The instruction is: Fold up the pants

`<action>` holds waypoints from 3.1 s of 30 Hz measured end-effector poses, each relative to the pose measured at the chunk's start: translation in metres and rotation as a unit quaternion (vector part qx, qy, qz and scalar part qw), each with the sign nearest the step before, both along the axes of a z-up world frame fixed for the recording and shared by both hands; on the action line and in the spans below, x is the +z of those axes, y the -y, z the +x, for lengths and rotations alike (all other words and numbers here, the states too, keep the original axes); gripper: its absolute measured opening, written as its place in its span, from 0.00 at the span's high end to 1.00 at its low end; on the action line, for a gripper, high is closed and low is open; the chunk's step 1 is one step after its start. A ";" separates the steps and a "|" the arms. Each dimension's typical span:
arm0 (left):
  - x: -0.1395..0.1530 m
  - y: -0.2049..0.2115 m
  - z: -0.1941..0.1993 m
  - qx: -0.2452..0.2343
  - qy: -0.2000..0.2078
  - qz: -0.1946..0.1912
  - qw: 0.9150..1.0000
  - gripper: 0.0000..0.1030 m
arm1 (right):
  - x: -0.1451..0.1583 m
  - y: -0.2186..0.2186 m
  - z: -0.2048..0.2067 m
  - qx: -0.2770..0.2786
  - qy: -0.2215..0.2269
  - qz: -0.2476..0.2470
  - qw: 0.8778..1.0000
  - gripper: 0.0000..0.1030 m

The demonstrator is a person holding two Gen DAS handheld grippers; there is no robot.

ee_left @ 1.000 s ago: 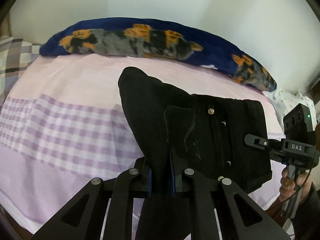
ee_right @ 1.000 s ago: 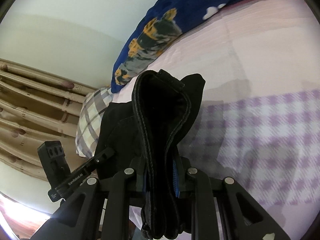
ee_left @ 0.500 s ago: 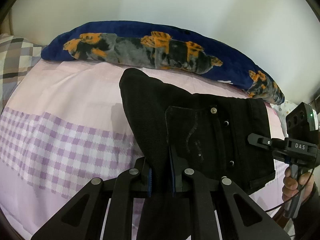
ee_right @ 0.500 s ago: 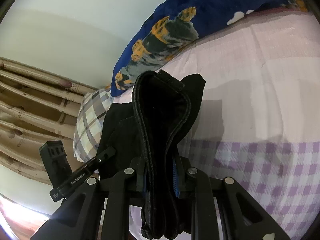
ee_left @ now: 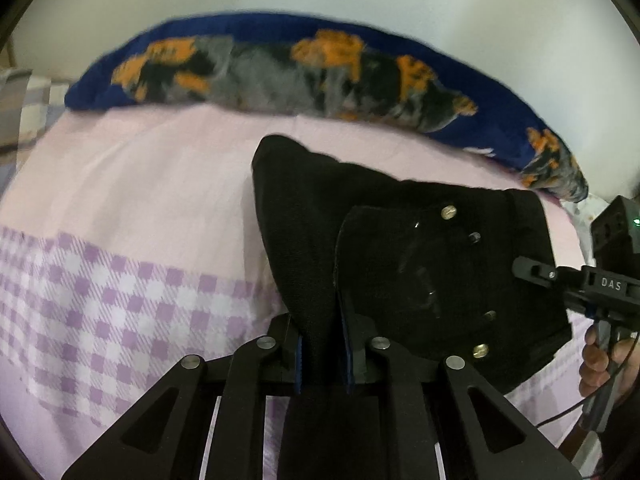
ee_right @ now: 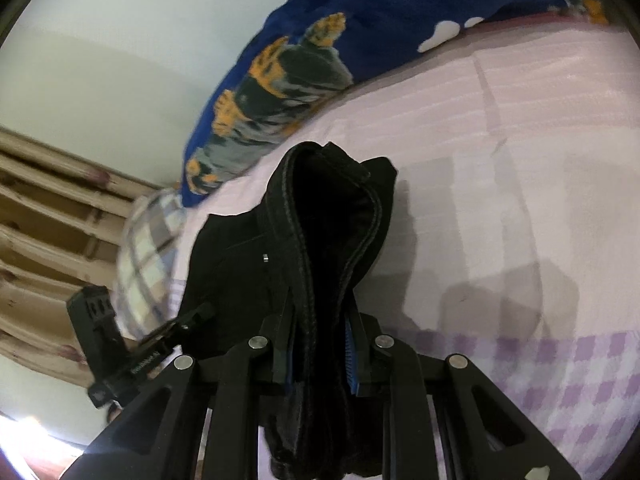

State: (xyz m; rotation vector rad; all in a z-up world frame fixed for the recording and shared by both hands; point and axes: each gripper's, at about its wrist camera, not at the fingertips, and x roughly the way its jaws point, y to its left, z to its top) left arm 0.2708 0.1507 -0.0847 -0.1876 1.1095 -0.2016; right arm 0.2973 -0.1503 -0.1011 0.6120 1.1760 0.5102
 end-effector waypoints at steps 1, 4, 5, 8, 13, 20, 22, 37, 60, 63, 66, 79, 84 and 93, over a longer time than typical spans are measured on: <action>-0.004 -0.002 0.000 0.003 -0.004 -0.003 1.000 0.80 | -0.002 -0.002 0.000 0.003 0.002 -0.017 1.000 0.82; -0.017 -0.006 0.000 0.010 -0.011 -0.002 1.000 0.68 | -0.008 -0.007 -0.002 0.012 0.014 -0.064 0.998 0.77; -0.021 -0.006 0.000 0.012 -0.012 0.000 1.000 0.64 | -0.010 -0.008 -0.002 0.013 0.016 -0.071 0.997 0.75; -0.026 -0.010 -0.001 0.022 -0.008 -0.006 1.000 0.56 | -0.014 -0.008 -0.004 0.011 0.019 -0.090 0.996 0.68; -0.018 -0.007 -0.012 0.041 -0.005 0.016 0.999 0.55 | -0.008 -0.012 -0.008 0.005 0.024 -0.114 0.993 0.60; 0.000 0.002 -0.050 0.056 0.018 0.064 0.996 0.55 | 0.010 -0.009 -0.039 -0.007 0.039 -0.128 0.991 0.57; 0.002 0.005 -0.061 0.056 0.016 0.069 0.996 0.55 | 0.013 -0.007 -0.050 -0.011 0.039 -0.125 0.991 0.55; -0.007 0.018 -0.099 0.067 0.026 0.117 0.991 0.51 | 0.005 -0.004 -0.096 -0.024 0.054 -0.174 0.983 0.43; 0.055 0.032 -0.166 0.108 0.097 0.137 0.980 0.16 | 0.064 -0.060 -0.165 0.004 0.182 -0.276 0.944 0.01; 0.061 0.036 -0.177 0.111 0.107 0.145 0.977 0.14 | 0.067 -0.064 -0.174 0.007 0.185 -0.276 0.943 0.01; 0.066 0.039 -0.187 0.118 0.117 0.151 0.974 0.12 | 0.068 -0.066 -0.180 0.007 0.188 -0.278 0.942 0.01; 0.083 0.045 -0.208 0.147 0.155 0.200 0.956 0.10 | 0.072 -0.065 -0.188 0.005 0.193 -0.283 0.939 0.01; 0.084 0.051 -0.210 0.138 0.162 0.213 0.954 0.10 | 0.072 -0.064 -0.188 0.002 0.191 -0.283 0.940 0.01; 0.082 0.053 -0.212 0.129 0.161 0.195 0.959 0.10 | 0.067 -0.065 -0.188 0.007 0.185 -0.283 0.941 0.01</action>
